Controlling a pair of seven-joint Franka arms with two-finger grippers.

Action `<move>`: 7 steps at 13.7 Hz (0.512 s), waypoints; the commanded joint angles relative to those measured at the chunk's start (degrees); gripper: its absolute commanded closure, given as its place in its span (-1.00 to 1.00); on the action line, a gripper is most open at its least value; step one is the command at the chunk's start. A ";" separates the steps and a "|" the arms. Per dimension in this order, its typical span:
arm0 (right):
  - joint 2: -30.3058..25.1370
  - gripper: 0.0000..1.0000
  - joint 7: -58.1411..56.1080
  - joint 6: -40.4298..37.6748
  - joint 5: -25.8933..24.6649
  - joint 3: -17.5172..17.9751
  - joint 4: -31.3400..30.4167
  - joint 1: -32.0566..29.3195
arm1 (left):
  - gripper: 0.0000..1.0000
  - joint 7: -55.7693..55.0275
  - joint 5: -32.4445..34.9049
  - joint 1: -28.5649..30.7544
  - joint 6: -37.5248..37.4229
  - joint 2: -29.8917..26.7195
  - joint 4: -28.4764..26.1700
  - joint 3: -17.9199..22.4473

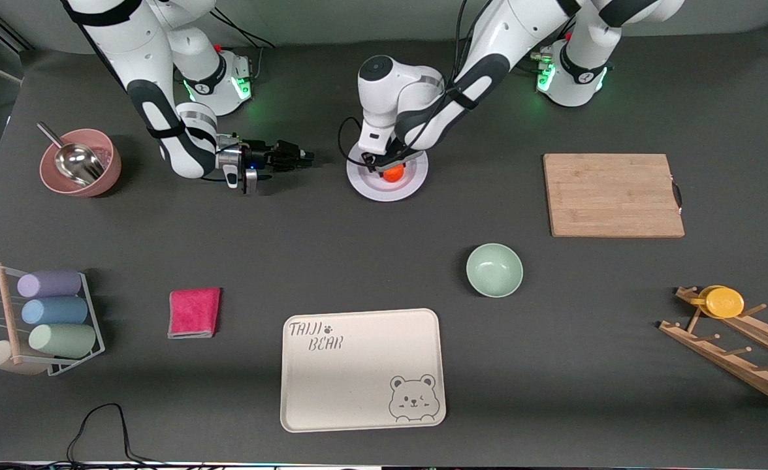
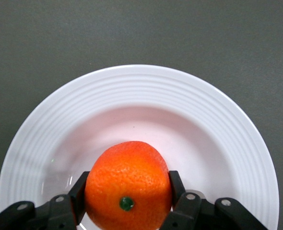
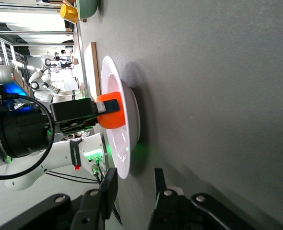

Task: Place orange and plate with both arms
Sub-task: 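Carry the orange over the plate with the left gripper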

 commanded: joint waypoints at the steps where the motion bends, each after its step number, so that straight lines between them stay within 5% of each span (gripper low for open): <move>1: 2.10 0.24 -2.90 -0.81 1.32 -0.35 0.73 -0.53 | 0.11 -1.64 1.18 -1.26 0.66 0.41 0.77 1.54; 2: 2.71 0.24 -2.90 -0.81 1.32 -0.35 0.99 -0.53 | -0.99 -1.47 1.27 -1.35 0.66 0.41 0.77 1.54; 7: 4.12 0.24 -4.31 -0.81 1.40 -0.35 1.70 -0.61 | -1.00 -0.68 1.27 -0.65 -0.31 -0.38 0.77 1.54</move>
